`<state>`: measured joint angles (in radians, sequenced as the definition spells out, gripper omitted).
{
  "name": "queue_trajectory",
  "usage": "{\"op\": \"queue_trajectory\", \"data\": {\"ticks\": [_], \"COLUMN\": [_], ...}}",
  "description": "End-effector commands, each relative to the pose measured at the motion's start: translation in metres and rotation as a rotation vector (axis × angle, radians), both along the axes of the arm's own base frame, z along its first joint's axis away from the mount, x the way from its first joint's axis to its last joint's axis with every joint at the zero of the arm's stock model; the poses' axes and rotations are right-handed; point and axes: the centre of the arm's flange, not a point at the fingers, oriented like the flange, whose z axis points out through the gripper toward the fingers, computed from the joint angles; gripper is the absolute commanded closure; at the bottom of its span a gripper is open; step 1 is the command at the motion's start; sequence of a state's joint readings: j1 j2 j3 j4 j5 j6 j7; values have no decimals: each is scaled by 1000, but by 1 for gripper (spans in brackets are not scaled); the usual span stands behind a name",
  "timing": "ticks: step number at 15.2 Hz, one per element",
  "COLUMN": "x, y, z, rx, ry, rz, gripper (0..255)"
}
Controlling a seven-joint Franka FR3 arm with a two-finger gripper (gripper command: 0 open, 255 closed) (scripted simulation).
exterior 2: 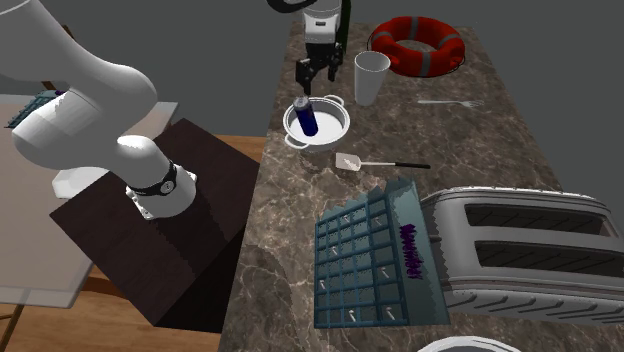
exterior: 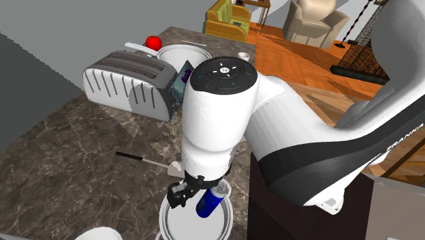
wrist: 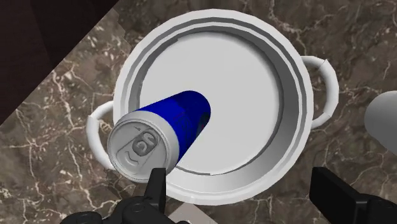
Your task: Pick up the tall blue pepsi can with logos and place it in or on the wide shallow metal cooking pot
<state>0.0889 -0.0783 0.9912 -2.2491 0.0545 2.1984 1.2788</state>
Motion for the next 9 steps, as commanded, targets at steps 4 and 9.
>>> {"op": "queue_trajectory", "data": {"ticks": [4, 9], "x": [0, 0], "y": [-1, -1], "z": [33, 33], "rx": [0, 0], "ry": [2, 2], "rz": [0, 0], "gripper": [0, 0]}}
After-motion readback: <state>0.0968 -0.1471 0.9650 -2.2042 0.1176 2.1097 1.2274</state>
